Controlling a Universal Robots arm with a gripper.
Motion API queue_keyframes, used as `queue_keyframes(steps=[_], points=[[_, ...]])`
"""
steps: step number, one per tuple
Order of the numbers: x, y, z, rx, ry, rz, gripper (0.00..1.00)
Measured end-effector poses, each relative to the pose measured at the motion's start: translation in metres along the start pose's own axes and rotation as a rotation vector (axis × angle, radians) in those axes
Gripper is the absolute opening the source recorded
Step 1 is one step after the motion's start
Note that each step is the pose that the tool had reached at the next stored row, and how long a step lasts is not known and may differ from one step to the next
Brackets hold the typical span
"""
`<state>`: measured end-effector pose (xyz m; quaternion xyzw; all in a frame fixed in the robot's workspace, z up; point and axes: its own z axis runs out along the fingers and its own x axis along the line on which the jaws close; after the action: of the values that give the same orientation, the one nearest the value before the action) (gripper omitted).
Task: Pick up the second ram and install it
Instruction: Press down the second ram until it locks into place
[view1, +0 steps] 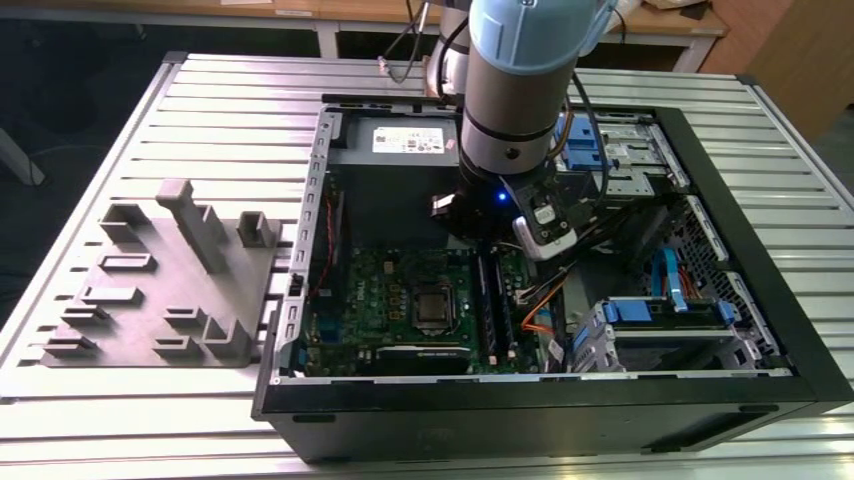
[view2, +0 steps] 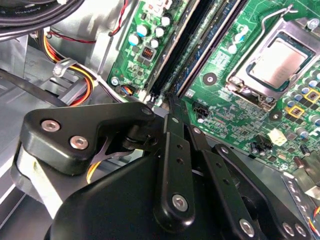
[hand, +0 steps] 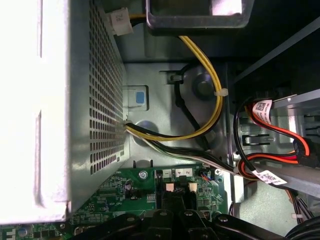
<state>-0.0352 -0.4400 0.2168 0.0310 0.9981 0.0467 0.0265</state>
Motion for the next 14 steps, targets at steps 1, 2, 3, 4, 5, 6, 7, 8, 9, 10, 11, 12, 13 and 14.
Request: queue_keyframes(steps=[1,2,3,4,5,6,7,8,9,10,11,12,13,14], points=[[0.0,0.0,0.0001,-0.0002,0.0,0.0,0.07],[0.0,0.0,0.0001,-0.0002,-0.0001,0.0,0.07],[0.0,0.0001,-0.0002,-0.0004,-0.0001,0.0,0.07],[-0.0001,0.0002,-0.001,-0.0012,-0.0005,0.0,0.07],[-0.0002,0.0005,-0.0022,-0.0019,-0.0006,0.0,0.07],[-0.0003,0.0005,-0.0042,-0.001,-0.0003,0.0,0.07],[-0.0003,0.0006,-0.0063,-0.0004,-0.0001,0.0,0.07],[-0.0004,0.0008,-0.0079,-0.0007,-0.0002,0.0,0.07],[-0.0005,0.001,-0.0097,-0.0005,-0.0001,0.0,0.07],[-0.0006,0.0011,-0.0112,-0.0005,-0.0001,0.0,0.07],[-0.0006,0.0012,-0.0116,-0.0006,-0.0001,0.0,0.07],[-0.0006,0.0012,-0.0116,-0.0008,-0.0002,0.0,0.07],[-0.0006,0.0012,-0.0117,-0.0009,-0.0002,0.0,0.07],[-0.0006,0.0011,-0.0119,-0.0004,-0.0001,0.0,0.07]])
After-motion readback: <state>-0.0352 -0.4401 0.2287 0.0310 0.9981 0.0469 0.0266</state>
